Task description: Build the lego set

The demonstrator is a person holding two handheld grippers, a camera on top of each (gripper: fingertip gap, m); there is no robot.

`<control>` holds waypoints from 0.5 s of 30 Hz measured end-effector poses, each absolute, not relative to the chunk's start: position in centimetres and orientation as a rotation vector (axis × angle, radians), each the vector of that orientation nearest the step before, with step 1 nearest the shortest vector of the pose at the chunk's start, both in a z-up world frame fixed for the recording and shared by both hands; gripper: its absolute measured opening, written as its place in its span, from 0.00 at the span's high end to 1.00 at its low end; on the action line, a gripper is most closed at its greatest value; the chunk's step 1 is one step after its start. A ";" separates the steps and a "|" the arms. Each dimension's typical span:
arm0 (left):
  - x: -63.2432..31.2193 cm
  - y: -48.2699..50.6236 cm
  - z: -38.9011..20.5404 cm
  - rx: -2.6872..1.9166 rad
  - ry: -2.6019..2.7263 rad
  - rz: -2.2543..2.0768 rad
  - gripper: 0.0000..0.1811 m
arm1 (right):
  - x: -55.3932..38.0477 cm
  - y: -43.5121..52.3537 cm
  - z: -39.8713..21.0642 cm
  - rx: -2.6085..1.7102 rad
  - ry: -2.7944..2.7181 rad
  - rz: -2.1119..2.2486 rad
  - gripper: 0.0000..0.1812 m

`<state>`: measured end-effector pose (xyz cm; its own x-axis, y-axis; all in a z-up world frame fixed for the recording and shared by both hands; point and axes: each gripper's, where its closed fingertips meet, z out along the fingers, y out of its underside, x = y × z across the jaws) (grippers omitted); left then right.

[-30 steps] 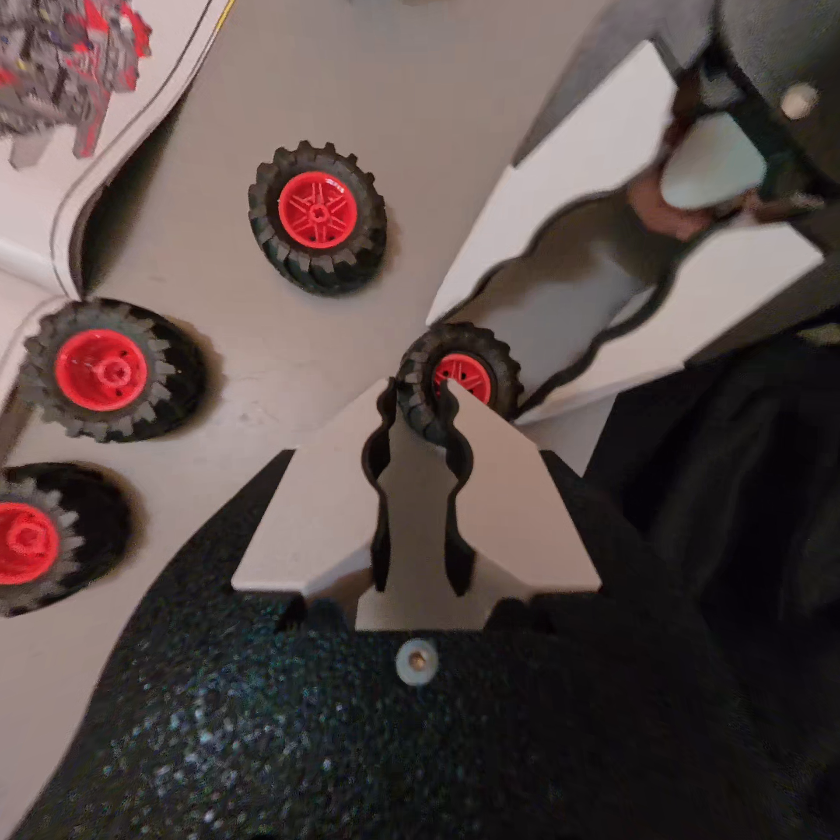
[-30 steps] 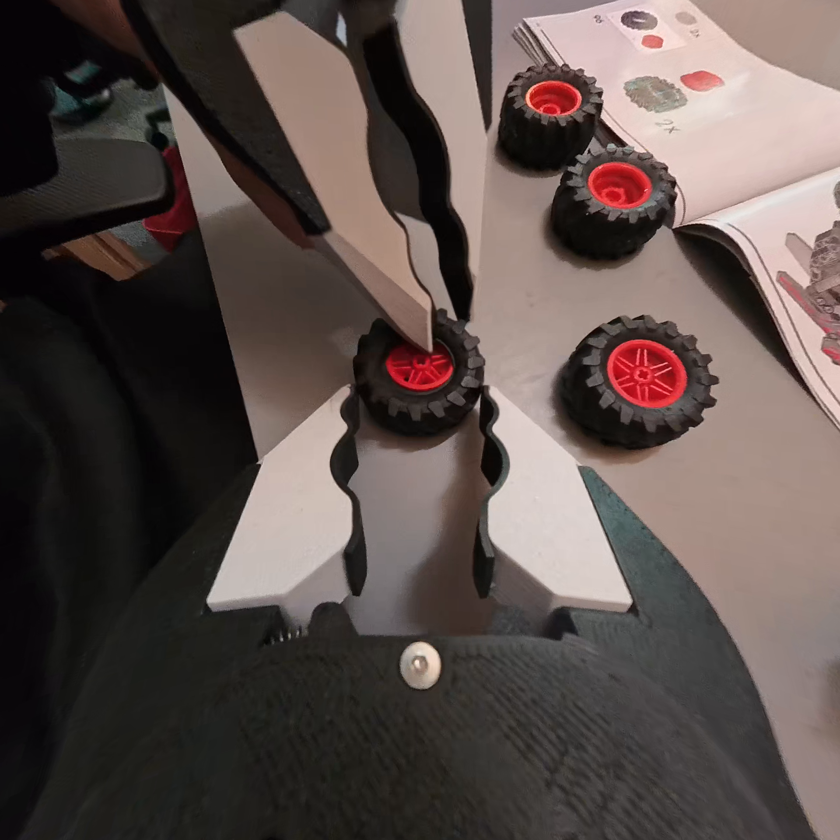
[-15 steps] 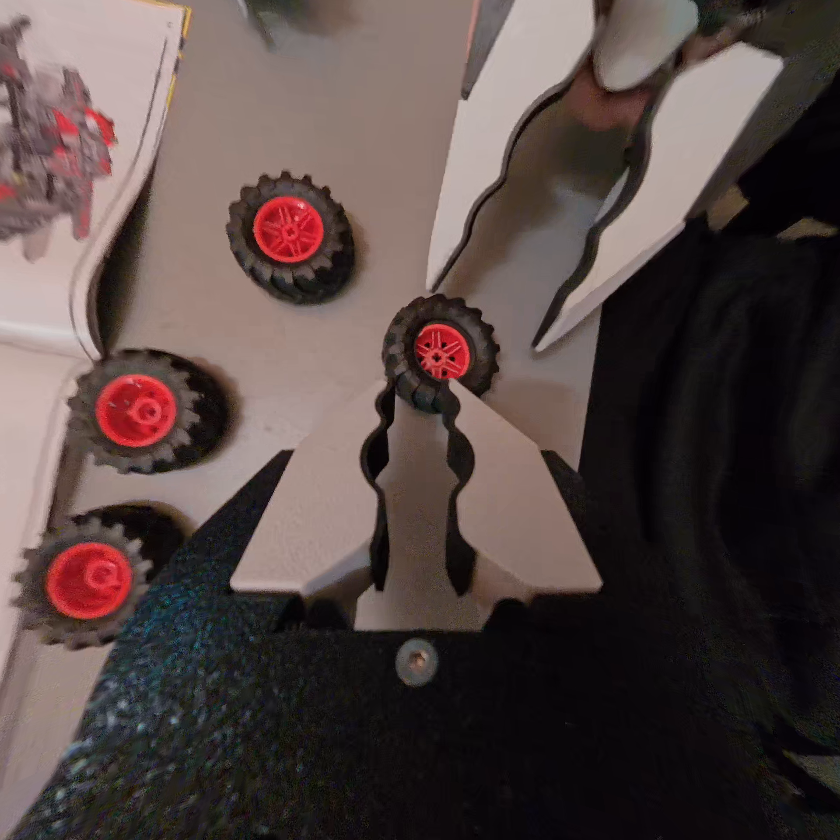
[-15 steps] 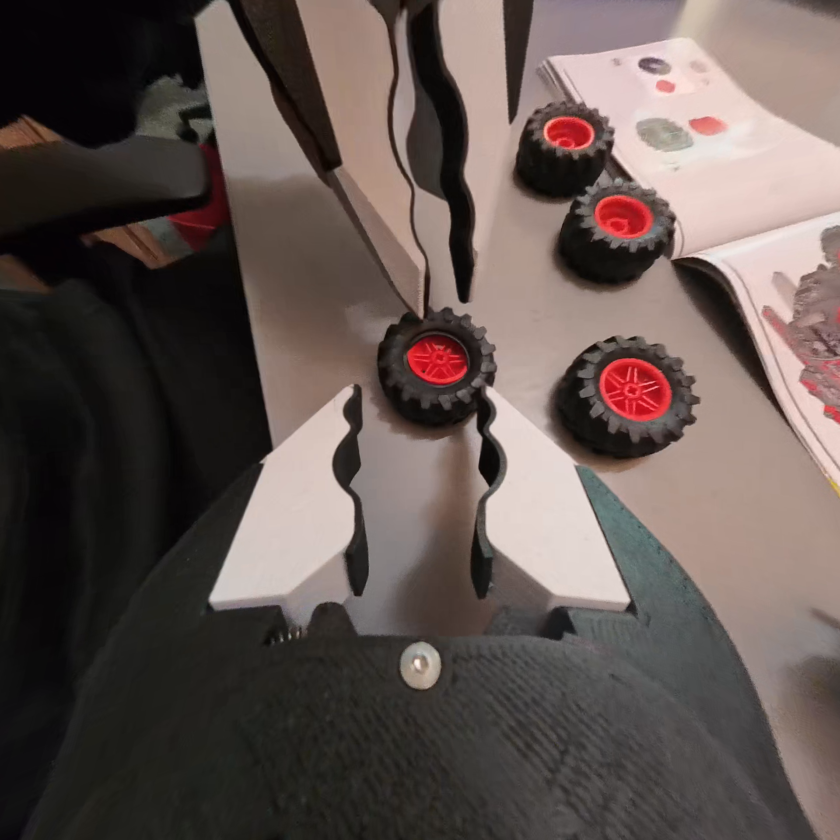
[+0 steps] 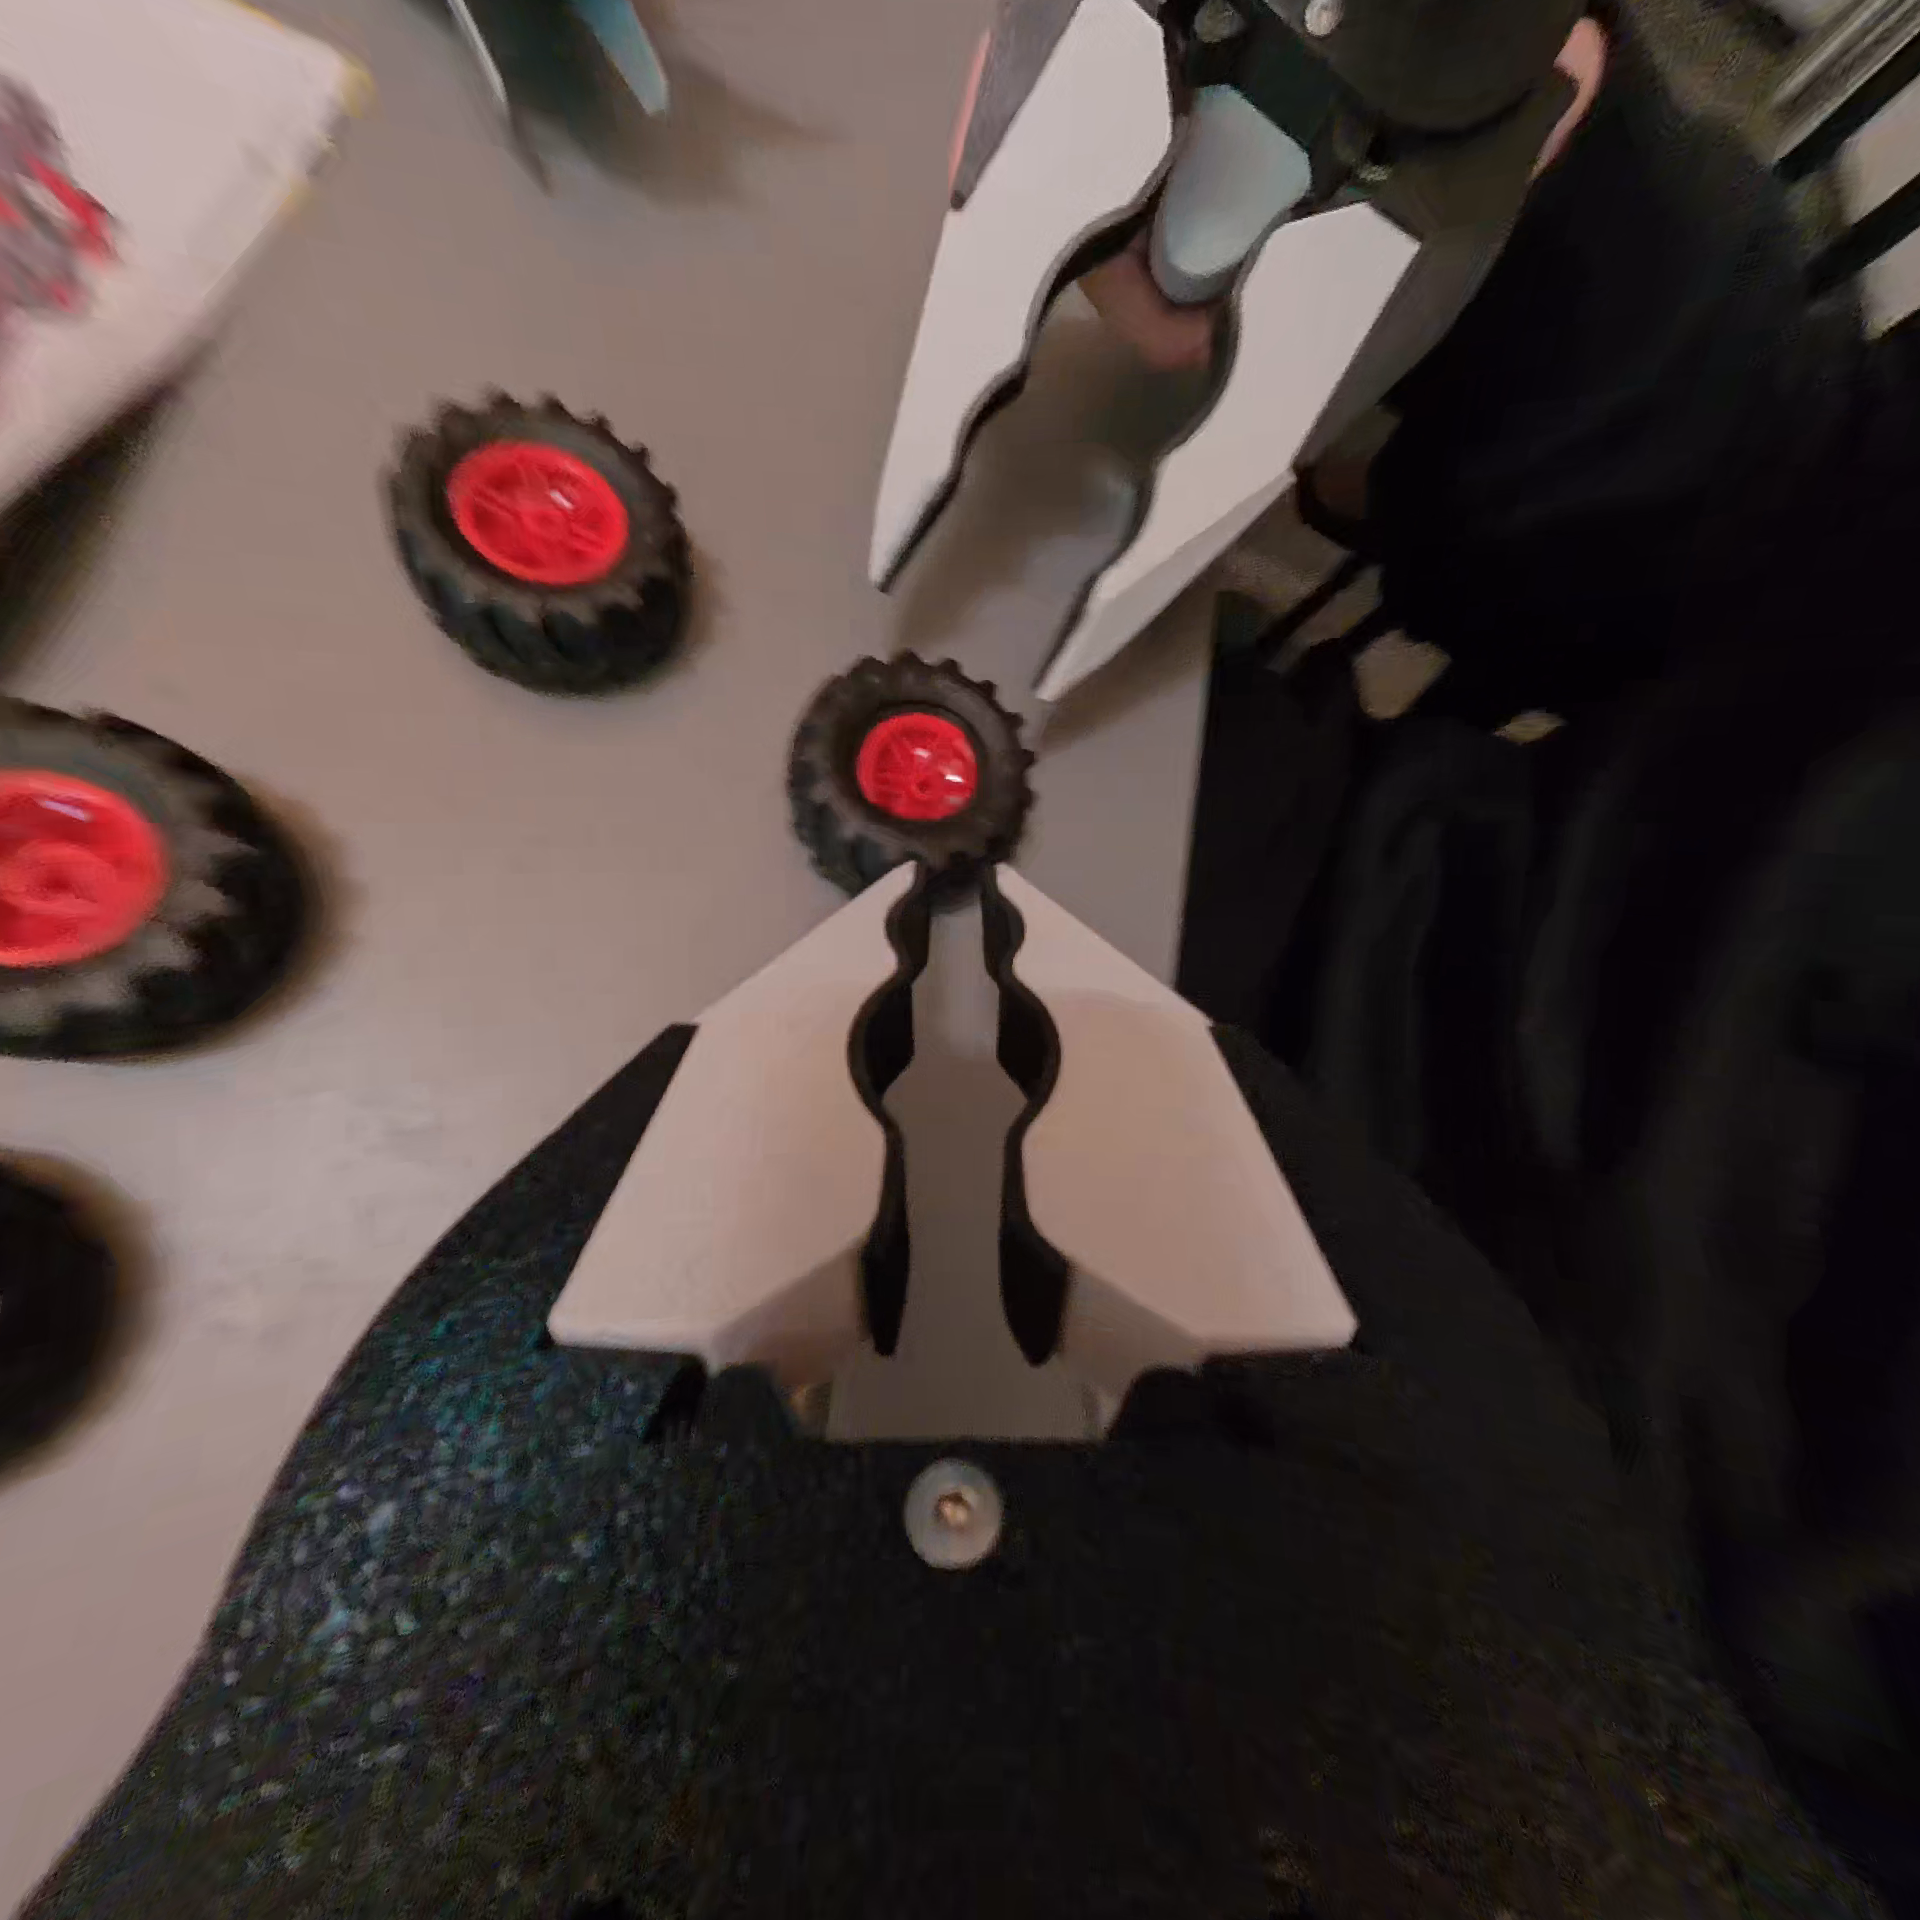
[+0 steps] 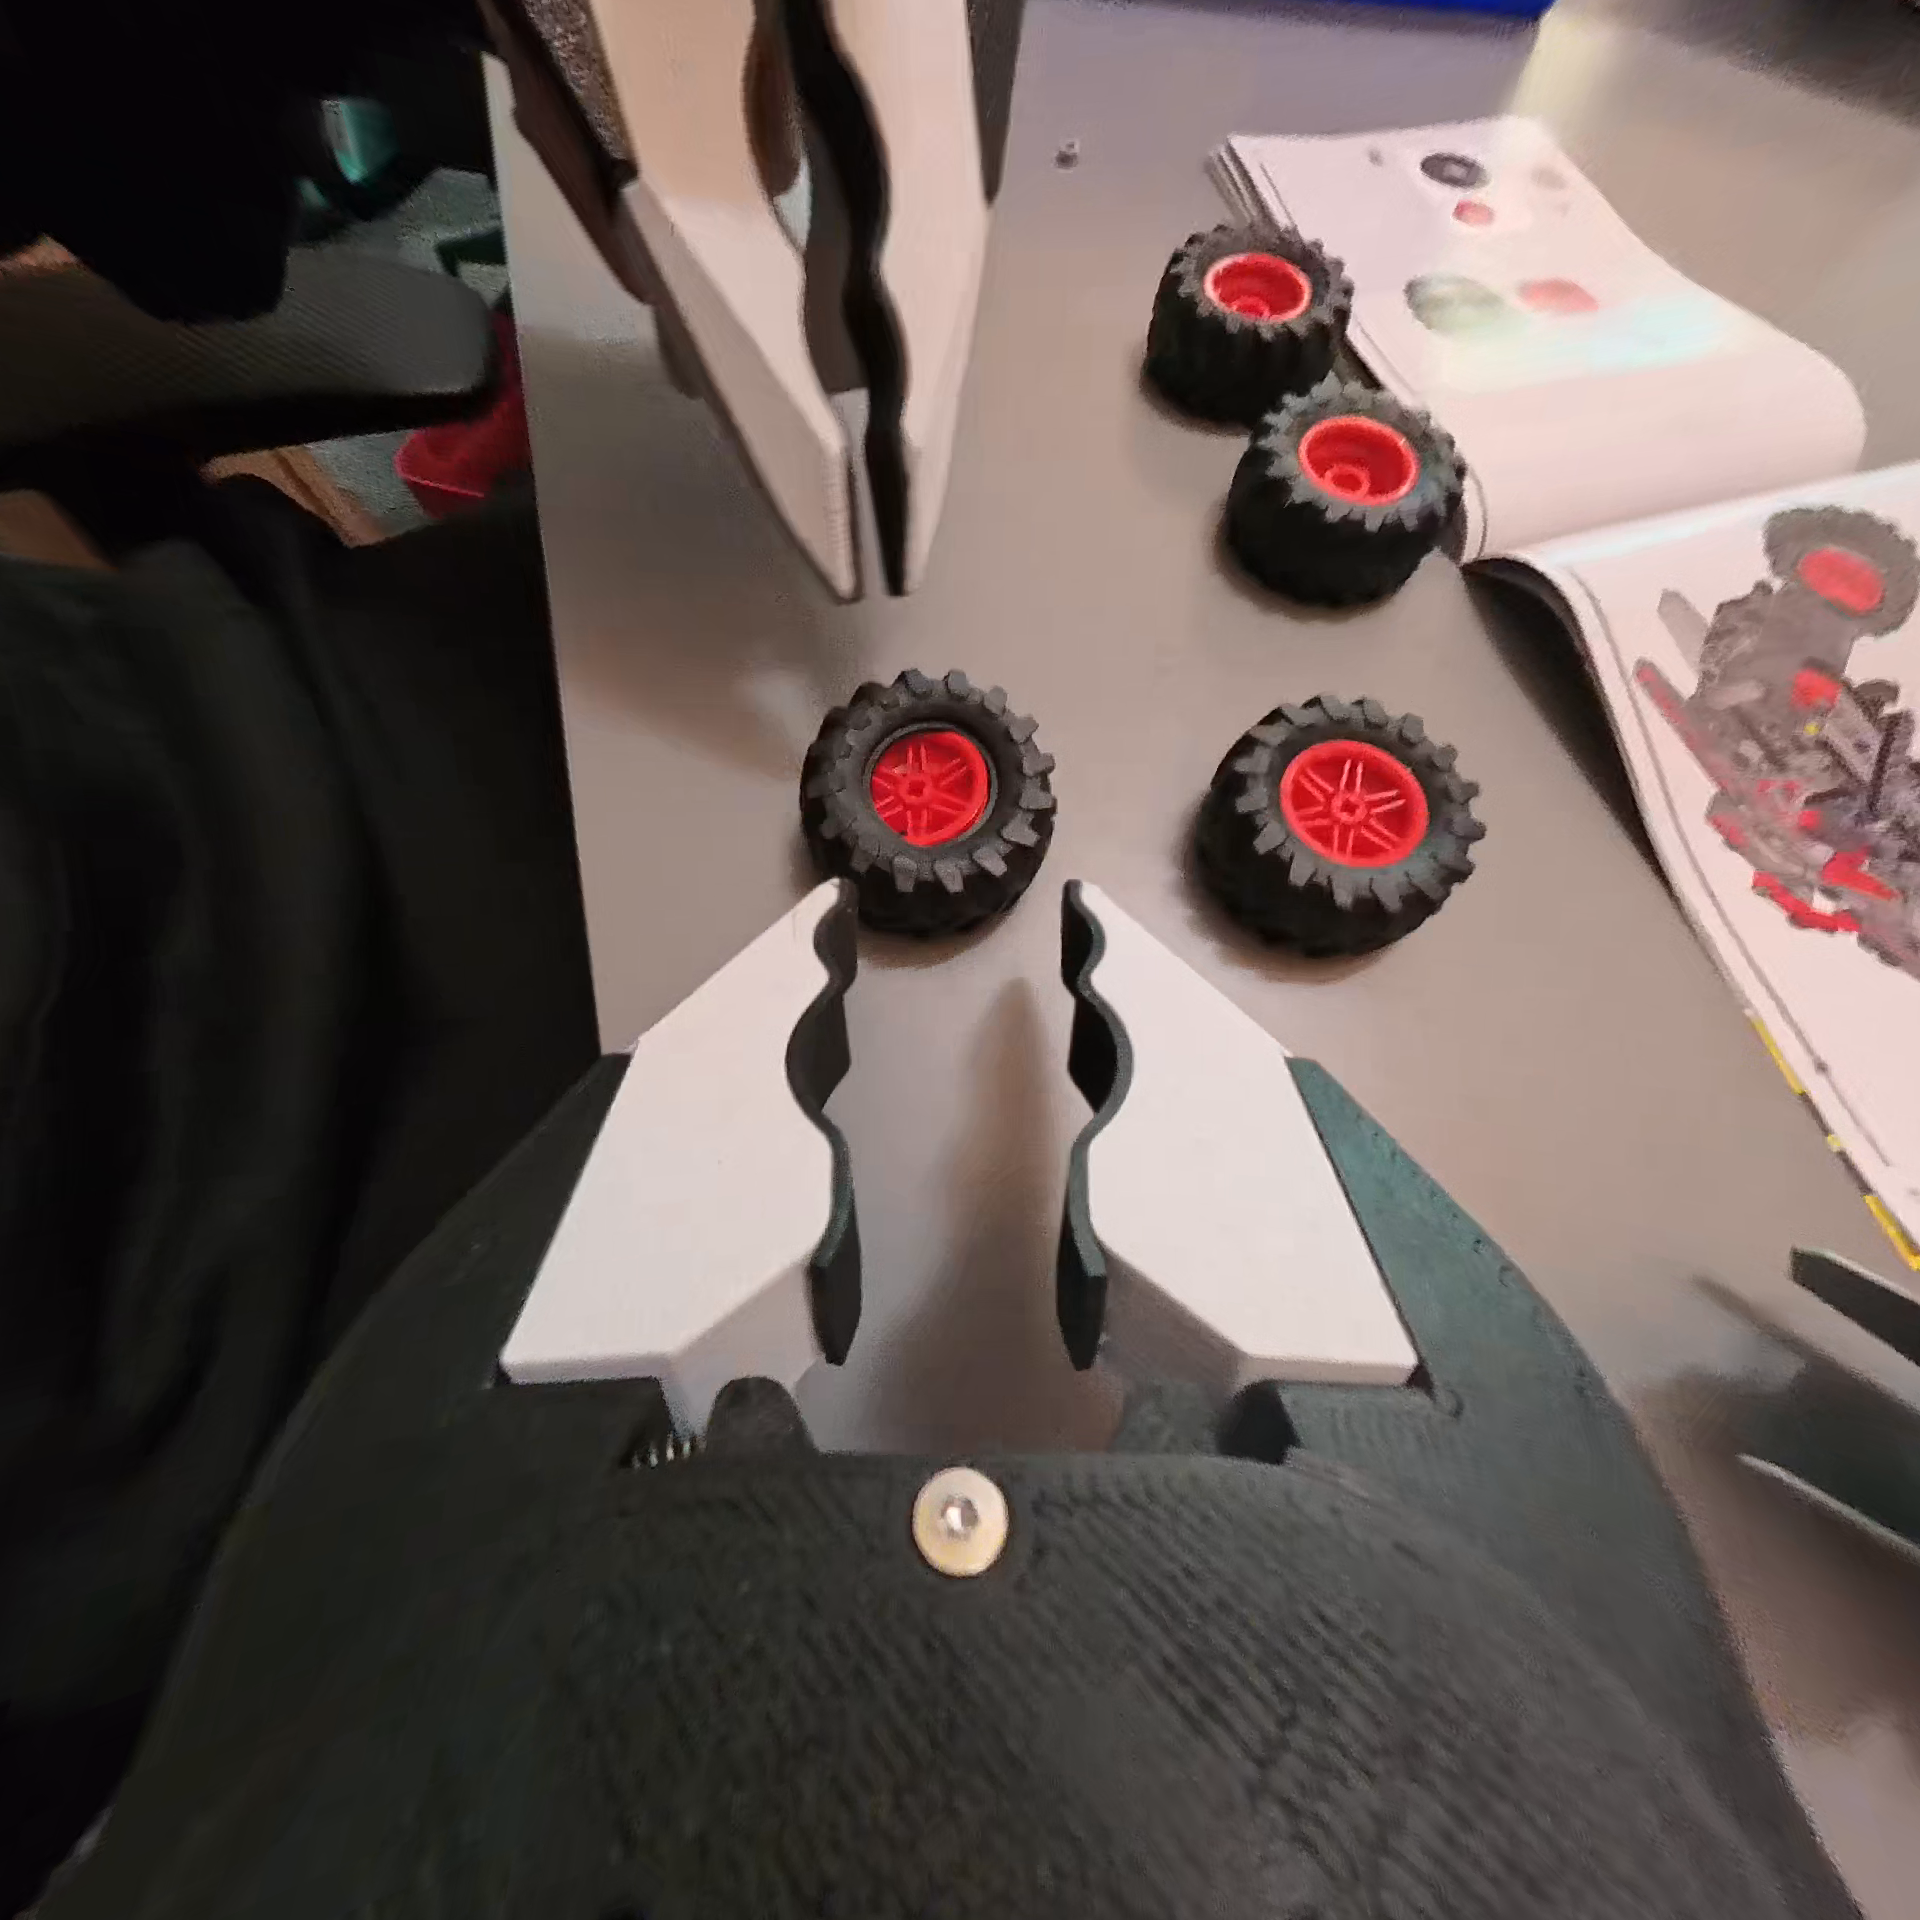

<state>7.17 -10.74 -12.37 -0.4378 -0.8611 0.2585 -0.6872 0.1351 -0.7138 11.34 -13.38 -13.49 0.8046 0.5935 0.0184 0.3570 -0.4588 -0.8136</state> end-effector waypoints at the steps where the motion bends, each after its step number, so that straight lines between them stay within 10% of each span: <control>1: 7.7 -10.1 -12.0 -1.426 2.175 -1.116 0.98 | 11.3 -13.1 -13.4 -2.091 -0.712 0.300 0.79; 15: 8.2 -10.5 -13.9 -0.788 2.483 -0.574 1.00 | 8.2 -12.4 -14.3 -2.047 -0.906 0.191 0.90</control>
<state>8.19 -10.50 -13.90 -0.7249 -0.6179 -0.3046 -0.4216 0.7476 -0.5131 8.18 -12.35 -14.27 0.7236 0.6639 0.1888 0.5311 -0.3608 -0.7666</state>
